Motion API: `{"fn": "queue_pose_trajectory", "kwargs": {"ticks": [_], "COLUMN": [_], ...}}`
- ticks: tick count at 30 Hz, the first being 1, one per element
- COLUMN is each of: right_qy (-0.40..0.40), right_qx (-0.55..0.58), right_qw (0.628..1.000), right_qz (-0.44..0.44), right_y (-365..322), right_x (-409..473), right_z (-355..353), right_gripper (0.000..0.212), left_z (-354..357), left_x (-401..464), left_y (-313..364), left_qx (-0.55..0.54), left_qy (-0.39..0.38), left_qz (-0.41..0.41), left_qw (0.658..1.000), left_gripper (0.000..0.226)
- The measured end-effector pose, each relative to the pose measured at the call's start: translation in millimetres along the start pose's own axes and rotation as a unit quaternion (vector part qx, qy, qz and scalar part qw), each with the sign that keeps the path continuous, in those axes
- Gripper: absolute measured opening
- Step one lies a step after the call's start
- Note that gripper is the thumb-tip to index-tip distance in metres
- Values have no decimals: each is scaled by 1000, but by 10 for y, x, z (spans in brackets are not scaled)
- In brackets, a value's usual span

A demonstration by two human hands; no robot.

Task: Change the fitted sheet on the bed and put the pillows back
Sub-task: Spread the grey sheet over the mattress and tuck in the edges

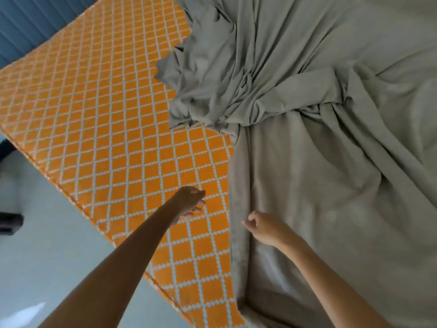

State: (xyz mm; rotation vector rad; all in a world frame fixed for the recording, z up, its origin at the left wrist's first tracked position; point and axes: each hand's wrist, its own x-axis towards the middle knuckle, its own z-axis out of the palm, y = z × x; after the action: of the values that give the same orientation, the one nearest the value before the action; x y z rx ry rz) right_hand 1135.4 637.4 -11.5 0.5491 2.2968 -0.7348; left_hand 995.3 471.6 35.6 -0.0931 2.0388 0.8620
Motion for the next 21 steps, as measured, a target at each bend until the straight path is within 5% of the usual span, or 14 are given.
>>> {"fn": "queue_pose_trajectory", "kwargs": {"ticks": [10, 17, 21], "right_qy": [141, 252, 247], "right_qx": [87, 121, 70], "right_qw": [986, 958, 948], "right_qz": [8, 70, 190], "right_y": [-338, -600, -834], "right_x": [962, 1813, 2226], "right_z": [-682, -962, -967], "right_gripper": [48, 65, 52], "left_z": [-53, -178, -433], "left_x": [1297, 2496, 2902], "left_y": [704, 1426, 1696], "left_qx": [-358, -447, -418], "left_qy": [33, -29, -30], "left_qz": [-70, -23, -31], "left_qw": [931, 894, 908], "left_gripper": [12, 34, 10]}}
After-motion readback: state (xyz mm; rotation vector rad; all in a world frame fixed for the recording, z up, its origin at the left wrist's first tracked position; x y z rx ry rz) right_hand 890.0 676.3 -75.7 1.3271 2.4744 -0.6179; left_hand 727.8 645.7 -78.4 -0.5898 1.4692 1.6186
